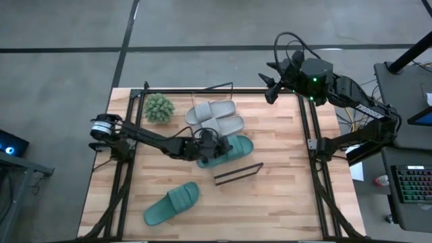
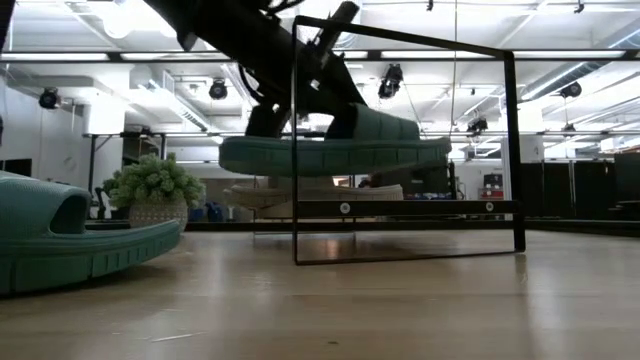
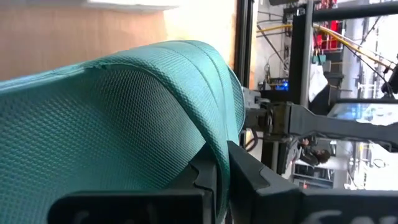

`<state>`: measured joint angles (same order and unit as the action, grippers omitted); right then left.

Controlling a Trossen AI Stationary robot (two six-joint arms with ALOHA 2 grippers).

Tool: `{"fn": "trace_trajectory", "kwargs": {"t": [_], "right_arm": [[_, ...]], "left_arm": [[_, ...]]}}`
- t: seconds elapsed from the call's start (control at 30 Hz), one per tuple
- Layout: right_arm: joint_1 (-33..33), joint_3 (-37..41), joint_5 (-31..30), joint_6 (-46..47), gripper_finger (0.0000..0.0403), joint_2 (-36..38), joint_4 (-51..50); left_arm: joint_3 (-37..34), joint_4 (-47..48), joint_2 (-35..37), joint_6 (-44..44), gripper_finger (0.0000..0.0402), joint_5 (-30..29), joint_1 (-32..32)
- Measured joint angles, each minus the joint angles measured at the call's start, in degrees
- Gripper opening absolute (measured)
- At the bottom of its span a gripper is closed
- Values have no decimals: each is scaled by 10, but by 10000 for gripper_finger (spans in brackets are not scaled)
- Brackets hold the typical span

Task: Pick and place slides into the shelf
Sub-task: Put the top green slipper on the shelf

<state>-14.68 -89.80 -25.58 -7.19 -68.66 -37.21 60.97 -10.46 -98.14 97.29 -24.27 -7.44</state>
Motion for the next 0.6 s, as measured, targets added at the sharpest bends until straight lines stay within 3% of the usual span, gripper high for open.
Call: {"fn": "trace_trajectory", "kwargs": {"t": [0.6], "right_arm": [[0, 0, 0, -10, 215, 0, 0]], "left_arm": [[-2, -1, -12, 13, 0, 19, 22]]}}
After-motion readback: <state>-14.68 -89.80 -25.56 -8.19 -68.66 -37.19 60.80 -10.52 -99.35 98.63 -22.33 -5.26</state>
